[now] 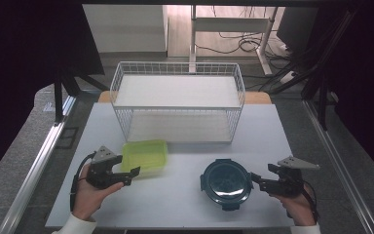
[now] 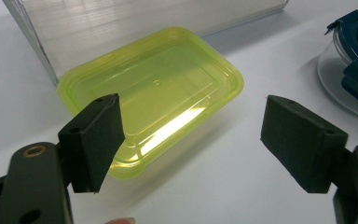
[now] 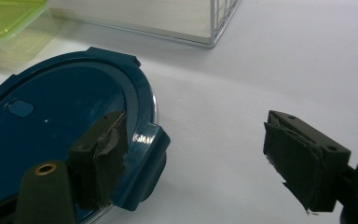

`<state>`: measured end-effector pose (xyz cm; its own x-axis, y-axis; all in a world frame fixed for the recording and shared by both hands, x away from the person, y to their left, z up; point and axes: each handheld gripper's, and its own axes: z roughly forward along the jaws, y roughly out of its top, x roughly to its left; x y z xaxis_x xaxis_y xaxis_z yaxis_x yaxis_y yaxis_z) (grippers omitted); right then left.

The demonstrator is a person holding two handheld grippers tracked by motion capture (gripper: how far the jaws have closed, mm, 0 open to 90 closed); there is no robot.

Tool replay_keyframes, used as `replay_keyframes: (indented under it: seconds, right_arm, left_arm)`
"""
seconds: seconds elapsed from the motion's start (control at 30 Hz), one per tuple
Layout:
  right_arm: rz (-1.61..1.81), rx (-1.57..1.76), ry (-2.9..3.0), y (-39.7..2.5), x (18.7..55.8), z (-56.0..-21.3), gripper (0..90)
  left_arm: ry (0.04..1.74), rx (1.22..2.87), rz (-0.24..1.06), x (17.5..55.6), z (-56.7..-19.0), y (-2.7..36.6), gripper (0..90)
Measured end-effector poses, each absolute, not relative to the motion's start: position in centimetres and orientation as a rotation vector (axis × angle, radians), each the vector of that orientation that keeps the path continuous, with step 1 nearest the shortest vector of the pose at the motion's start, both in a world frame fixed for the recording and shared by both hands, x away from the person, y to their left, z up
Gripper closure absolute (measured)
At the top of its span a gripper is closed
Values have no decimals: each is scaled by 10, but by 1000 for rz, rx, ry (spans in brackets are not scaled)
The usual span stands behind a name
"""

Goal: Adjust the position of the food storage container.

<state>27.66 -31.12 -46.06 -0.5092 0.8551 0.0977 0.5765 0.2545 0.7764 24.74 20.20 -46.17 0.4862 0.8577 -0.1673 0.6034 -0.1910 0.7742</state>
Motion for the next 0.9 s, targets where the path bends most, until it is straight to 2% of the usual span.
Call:
replay_keyframes:
  seconds: [0.9]
  right_arm:
    - [1136, 1404, 2163, -322, 279, -451, 222]
  left_arm:
    - [1248, 1888, 350, 251, -458, 206, 202]
